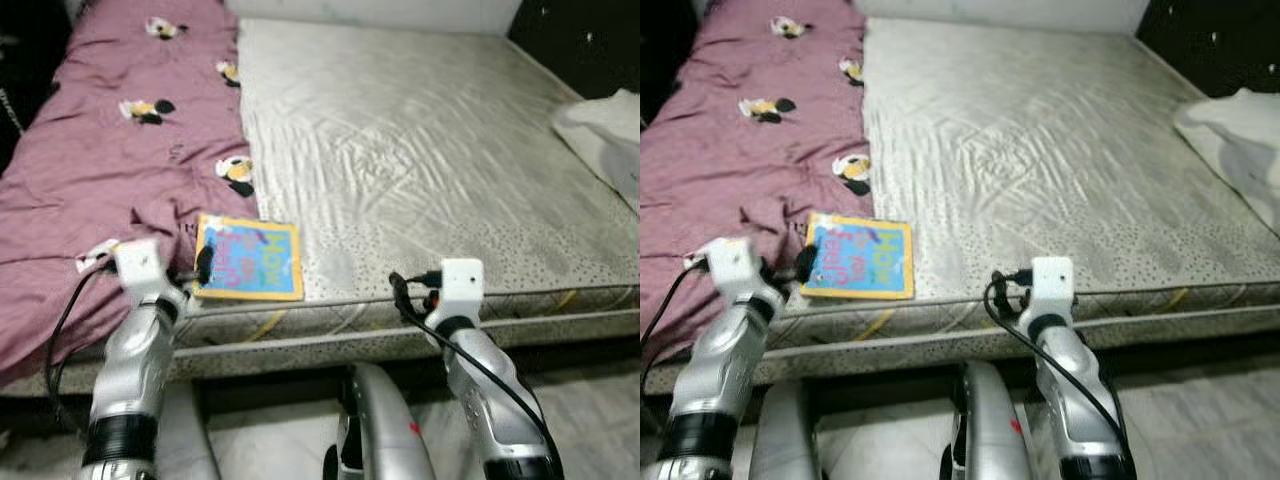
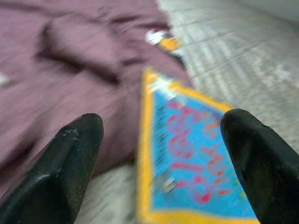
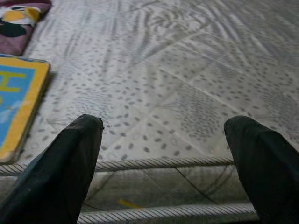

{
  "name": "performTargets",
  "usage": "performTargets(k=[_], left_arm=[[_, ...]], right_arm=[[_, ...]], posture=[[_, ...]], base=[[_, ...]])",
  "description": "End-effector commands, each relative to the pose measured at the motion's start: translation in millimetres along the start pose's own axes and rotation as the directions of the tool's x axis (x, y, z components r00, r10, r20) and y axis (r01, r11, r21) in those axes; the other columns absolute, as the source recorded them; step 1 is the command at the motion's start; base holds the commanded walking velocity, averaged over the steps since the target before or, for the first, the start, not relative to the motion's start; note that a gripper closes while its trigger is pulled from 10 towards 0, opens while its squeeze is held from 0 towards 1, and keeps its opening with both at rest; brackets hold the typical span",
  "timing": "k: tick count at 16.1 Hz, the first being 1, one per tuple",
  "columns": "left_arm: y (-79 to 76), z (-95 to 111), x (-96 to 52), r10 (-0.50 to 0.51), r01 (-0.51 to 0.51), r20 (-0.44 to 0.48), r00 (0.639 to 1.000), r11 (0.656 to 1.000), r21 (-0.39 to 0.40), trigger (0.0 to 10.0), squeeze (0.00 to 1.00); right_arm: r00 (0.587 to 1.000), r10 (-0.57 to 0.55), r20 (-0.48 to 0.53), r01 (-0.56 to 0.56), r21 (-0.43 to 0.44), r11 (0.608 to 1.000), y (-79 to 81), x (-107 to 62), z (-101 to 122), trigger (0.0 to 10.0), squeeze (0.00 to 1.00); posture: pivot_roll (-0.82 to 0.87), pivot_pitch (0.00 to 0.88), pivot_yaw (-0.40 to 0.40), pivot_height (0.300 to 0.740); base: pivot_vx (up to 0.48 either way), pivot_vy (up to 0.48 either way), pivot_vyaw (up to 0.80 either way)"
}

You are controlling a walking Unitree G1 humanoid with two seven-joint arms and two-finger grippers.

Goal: Clean up the room

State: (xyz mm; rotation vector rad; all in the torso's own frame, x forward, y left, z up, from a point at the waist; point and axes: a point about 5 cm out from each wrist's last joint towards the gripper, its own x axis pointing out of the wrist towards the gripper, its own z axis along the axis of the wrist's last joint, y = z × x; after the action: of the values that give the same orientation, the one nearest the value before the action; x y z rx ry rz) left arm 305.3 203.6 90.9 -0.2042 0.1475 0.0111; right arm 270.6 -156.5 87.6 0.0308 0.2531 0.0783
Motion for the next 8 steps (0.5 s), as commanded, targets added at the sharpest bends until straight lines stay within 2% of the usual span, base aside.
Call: performTargets(k=[1,4,6,7,8], left_arm=[[-2.9,6.9,2.9,-0.019,0.019,0.025,1.000,1.000,0.011,10.0,0.00],[-14.4,15.9,11.4,-0.075,0.074,0.048,0.996,0.997,0.022,10.0,0.00],[-9.3,7.0,20.6,-0.032,0.032,-0.020,0.999,0.999,-0.014,10.0,0.00],[-7.1,-3.8,27.8,-0.019,0.010,-0.091,0.996,0.996,-0.090,10.0,0.00],[-6.2,-6.9,30.5,-0.010,-0.002,-0.112,0.994,0.995,-0.101,10.0,0.00]], right_arm=[[1.000,-0.004,0.000,0.004,0.001,1.000,-2.5,-2.9,2.6,10.0,0.00],[1.000,-0.027,-0.016,0.027,0.014,1.000,-5.9,-13.1,0.4,10.0,0.00],[0.999,-0.033,-0.023,0.033,0.015,0.999,-7.3,-18.2,0.2,10.0,0.00],[0.999,-0.034,-0.027,0.034,0.016,0.999,-7.2,-19.5,0.7,10.0,0.00],[0.999,-0.033,-0.029,0.034,0.017,0.999,-7.0,-20.1,1.0,10.0,0.00]], posture=[[-0.09,0.114,-0.119,0.534],[-0.12,0.138,-0.111,0.534],[-0.14,0.148,-0.112,0.534],[-0.14,0.150,-0.115,0.534],[-0.15,0.150,-0.115,0.534]], base=[[0.000,0.000,0.00],[0.000,0.000,0.00],[0.000,0.000,0.00],[0.000,0.000,0.00],[0.000,0.000,0.00]])
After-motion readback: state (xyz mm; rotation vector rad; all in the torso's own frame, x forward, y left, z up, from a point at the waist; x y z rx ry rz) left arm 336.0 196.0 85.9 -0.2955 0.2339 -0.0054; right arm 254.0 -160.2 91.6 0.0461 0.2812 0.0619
